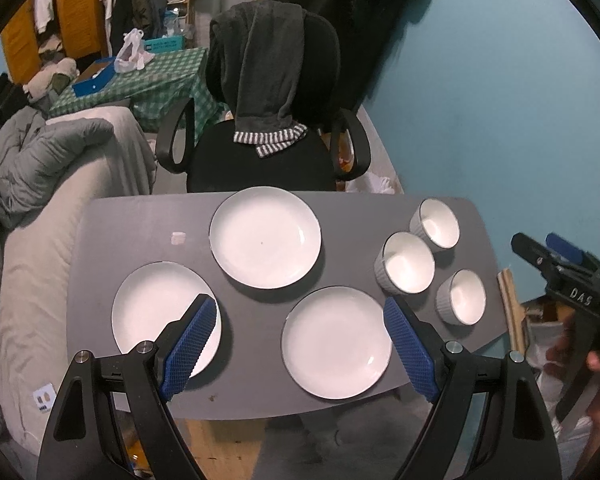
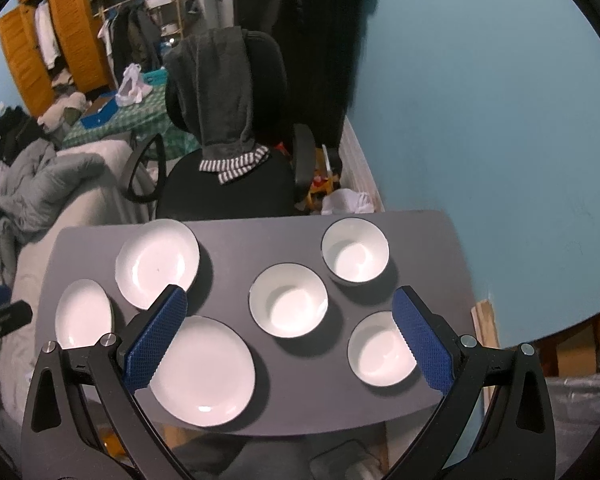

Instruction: Organize plates and bowls

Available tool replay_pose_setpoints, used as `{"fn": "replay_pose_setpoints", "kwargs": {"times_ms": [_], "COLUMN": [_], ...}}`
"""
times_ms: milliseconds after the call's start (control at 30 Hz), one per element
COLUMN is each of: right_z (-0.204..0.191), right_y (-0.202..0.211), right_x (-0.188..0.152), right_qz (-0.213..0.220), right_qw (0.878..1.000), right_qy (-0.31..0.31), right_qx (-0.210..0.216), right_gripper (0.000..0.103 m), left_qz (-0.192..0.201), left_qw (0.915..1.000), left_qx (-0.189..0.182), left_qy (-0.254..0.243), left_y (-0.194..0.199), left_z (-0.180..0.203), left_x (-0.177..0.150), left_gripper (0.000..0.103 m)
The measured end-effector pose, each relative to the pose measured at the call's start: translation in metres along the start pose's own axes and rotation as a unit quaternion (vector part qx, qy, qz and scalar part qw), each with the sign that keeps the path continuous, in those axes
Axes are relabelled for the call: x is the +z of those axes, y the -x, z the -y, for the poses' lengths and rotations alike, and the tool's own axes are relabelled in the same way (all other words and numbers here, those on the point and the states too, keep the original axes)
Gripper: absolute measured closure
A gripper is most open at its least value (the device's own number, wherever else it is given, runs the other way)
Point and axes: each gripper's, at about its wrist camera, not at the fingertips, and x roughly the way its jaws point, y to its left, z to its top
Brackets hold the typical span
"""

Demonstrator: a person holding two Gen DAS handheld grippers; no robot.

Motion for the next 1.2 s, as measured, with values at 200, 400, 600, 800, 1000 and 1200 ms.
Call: {"fn": "replay_pose_setpoints", "kwargs": {"times_ms": [200, 400, 600, 800, 1000, 1200], "right_z": [0.002, 0.001, -0.005, -0.008, -0.014, -0.021], "right_y": [-0.019, -0.043, -0.074, -0.109, -0.131, -0.157], "right_x": [-0.013, -0.034, -0.06, -0.081, -0.092, -0.107], "right_qz": [-0.028, -0.062, -0.092, -0.119, -0.136, -0.157], "right_qw": [0.999, 0.997, 0.994, 0.991, 0.987, 0.983], "right_qy": [0.0, 0.002, 0.027, 0.028, 0.036, 0.049], "right_qx": [0.028, 0.055, 0.054, 0.057, 0.072, 0.081], "right_gripper": [0.002, 0.002, 0.002, 0.002, 0.002, 0.002], "left_qz": [-0.016, -0.043, -0.072, -0.093, -0.106, -0.122], "left_qw": [0.9996, 0.9984, 0.9971, 0.9953, 0.9939, 0.9921], "left_qx": [-0.006, -0.011, -0.016, -0.023, -0.021, -0.021], "left_qy": [-0.02, -0.034, -0.019, -0.016, -0.02, -0.019], "left_y": [-0.023, -0.053, -0.086, -0.108, -0.128, -0.15], "left_z": [-0.001, -0.003, -0.01, -0.012, -0.014, -0.017], "left_x": [-0.013, -0.028, -0.044, -0.054, -0.059, -0.068], "left_gripper": [0.016, 0.016, 0.016, 0.016, 0.016, 0.016]}}
